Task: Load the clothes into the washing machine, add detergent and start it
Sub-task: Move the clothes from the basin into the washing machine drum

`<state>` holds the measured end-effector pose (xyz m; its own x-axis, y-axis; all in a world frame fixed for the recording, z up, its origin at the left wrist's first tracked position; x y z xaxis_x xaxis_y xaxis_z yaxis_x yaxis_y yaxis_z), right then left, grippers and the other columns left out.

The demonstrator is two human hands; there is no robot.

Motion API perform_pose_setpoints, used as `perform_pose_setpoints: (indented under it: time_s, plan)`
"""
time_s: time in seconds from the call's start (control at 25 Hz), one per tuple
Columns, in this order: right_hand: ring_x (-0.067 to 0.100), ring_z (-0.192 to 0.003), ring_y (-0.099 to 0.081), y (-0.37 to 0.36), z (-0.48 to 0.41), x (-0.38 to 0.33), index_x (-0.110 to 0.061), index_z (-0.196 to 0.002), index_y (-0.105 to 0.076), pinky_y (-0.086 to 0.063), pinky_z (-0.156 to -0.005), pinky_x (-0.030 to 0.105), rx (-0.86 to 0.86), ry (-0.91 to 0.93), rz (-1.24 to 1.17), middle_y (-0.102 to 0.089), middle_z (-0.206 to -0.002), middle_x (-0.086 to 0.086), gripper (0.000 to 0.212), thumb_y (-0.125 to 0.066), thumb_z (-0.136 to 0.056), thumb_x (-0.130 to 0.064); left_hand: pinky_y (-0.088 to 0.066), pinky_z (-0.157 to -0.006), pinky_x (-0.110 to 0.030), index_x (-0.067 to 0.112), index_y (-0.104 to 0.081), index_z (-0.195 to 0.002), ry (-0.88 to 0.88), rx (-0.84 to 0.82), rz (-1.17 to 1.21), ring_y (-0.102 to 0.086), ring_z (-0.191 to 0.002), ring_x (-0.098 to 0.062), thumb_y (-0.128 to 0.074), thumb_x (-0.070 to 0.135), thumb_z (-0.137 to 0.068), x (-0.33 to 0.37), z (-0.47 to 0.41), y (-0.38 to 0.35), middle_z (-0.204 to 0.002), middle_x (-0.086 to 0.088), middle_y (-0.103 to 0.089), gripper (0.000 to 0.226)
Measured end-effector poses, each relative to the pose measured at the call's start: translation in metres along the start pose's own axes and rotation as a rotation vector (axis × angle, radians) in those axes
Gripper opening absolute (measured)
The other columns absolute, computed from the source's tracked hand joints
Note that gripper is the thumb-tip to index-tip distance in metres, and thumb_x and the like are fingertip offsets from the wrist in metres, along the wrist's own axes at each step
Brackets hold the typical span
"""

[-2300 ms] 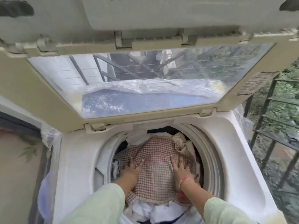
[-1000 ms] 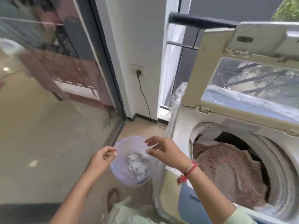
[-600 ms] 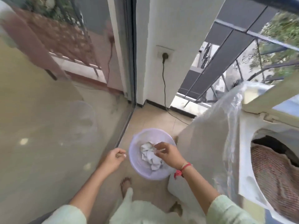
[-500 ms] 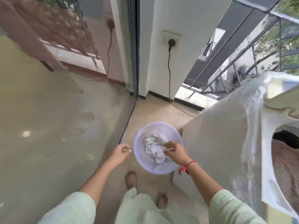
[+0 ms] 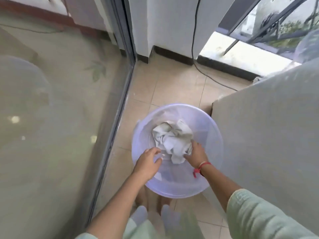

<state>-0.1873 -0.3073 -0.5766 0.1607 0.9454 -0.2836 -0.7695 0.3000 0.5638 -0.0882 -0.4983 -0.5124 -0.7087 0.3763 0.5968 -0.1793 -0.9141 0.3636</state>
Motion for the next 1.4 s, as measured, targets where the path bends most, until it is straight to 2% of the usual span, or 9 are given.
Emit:
perform_pose_setpoints:
  time_s: [0.2,0.32,0.44,0.56,0.72,0.96,1.12,1.24,1.4]
  plan:
    - [0.03,-0.139,-0.026,-0.055,-0.141,0.023,-0.013,-0.15,-0.002,-0.028,-0.112,0.039,0.097,-0.041,-0.181,-0.022,-0.153,0.014,0.111,-0.08,-0.071,-0.02,-0.038,-0.09,-0.018,0.031,-0.053,-0.121,-0.187,0.062,-0.011,-0.043,-0.11,0.004,-0.052,0.028,-0.093,-0.007,-0.042,-0.026,-0.119,0.017,-0.045,0.028]
    - [0.035,-0.12,-0.051,-0.07,-0.164,0.021,-0.007,-0.141,-0.036,-0.041,-0.094,0.037,0.14,-0.059,-0.271,-0.052,-0.132,0.02,0.069,-0.067,-0.08,-0.011,-0.033,-0.087,-0.004,0.032,-0.055,-0.12,-0.184,0.067,0.033,-0.045,-0.107,0.009,-0.053,0.025,-0.092,-0.025,-0.049,-0.029,-0.117,0.02,-0.047,0.028]
    - [0.038,-0.095,-0.06,-0.058,-0.112,-0.009,-0.002,-0.102,-0.066,-0.043,-0.076,0.037,0.178,0.118,-0.018,-0.061,-0.104,0.022,0.025,-0.059,-0.085,-0.018,-0.037,-0.084,-0.002,0.03,-0.057,-0.114,-0.086,0.148,0.28,-0.051,-0.108,0.006,-0.053,0.015,-0.093,-0.029,-0.044,-0.016,-0.115,0.017,-0.053,0.026]
    - [0.035,-0.077,-0.057,-0.066,-0.005,-0.05,-0.008,-0.081,-0.055,-0.035,-0.063,0.033,-0.04,0.479,0.11,-0.051,-0.085,0.012,0.039,-0.052,-0.074,-0.046,-0.042,-0.082,-0.008,0.03,-0.058,-0.1,-0.016,0.258,0.514,-0.057,-0.1,0.0,-0.05,0.003,-0.093,-0.017,-0.027,0.014,-0.107,0.01,-0.062,0.029]
    - [0.035,-0.079,-0.058,-0.077,0.1,-0.049,-0.014,-0.08,-0.048,-0.027,-0.061,0.027,-0.274,0.552,0.213,-0.059,-0.084,0.012,0.05,-0.038,-0.064,-0.061,-0.042,-0.082,-0.02,0.029,-0.061,-0.092,-0.008,0.252,0.5,-0.06,-0.09,-0.006,-0.051,-0.001,-0.092,0.007,-0.002,0.049,-0.097,0.009,-0.065,0.032]
    - [0.02,-0.071,-0.06,0.072,0.168,-0.076,-0.022,-0.077,-0.054,-0.036,-0.057,0.028,0.239,0.297,-0.236,-0.062,-0.079,0.005,0.03,-0.054,-0.066,-0.05,-0.048,-0.087,-0.032,0.03,-0.062,-0.091,-0.01,0.211,0.37,-0.06,-0.089,-0.016,-0.052,0.007,-0.091,0.049,0.056,0.093,-0.094,0.008,-0.065,0.024]
    - [0.003,-0.085,-0.061,0.207,0.272,-0.131,-0.022,-0.09,-0.062,-0.047,-0.072,0.021,0.593,0.427,-0.64,-0.057,-0.093,-0.011,0.009,-0.063,-0.084,-0.028,-0.047,-0.096,-0.041,0.024,-0.058,-0.098,-0.073,0.198,0.346,-0.06,-0.096,-0.021,-0.051,0.002,-0.089,0.104,0.113,0.126,-0.104,-0.004,-0.064,0.025]
    - [-0.009,-0.102,-0.046,0.302,0.401,-0.165,-0.019,-0.097,-0.064,-0.037,-0.088,0.011,1.06,0.643,-0.571,-0.043,-0.107,-0.004,0.013,-0.054,-0.089,-0.015,-0.046,-0.09,-0.032,0.017,-0.056,-0.101,-0.17,0.233,0.352,-0.058,-0.098,-0.024,-0.053,0.0,-0.086,0.164,0.158,0.155,-0.11,-0.007,-0.061,0.023]
    - [0.001,-0.118,-0.034,0.373,0.561,-0.164,-0.008,-0.11,-0.058,-0.031,-0.1,0.029,1.589,0.782,-0.294,-0.044,-0.118,0.009,0.025,-0.046,-0.091,-0.021,-0.043,-0.082,-0.029,0.004,-0.058,-0.109,-0.423,0.357,0.377,-0.057,-0.102,-0.029,-0.053,-0.002,-0.089,0.268,0.228,0.192,-0.106,-0.007,-0.057,0.022]
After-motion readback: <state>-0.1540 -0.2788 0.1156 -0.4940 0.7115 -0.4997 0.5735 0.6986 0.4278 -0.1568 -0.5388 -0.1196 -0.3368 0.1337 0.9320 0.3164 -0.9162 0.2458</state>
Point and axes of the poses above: each hand's wrist, its own z-axis away from the middle knuckle, its own y-axis out of the back of the hand, x = y × z, the point moved 8 cm from there along -z, towards the middle knuckle
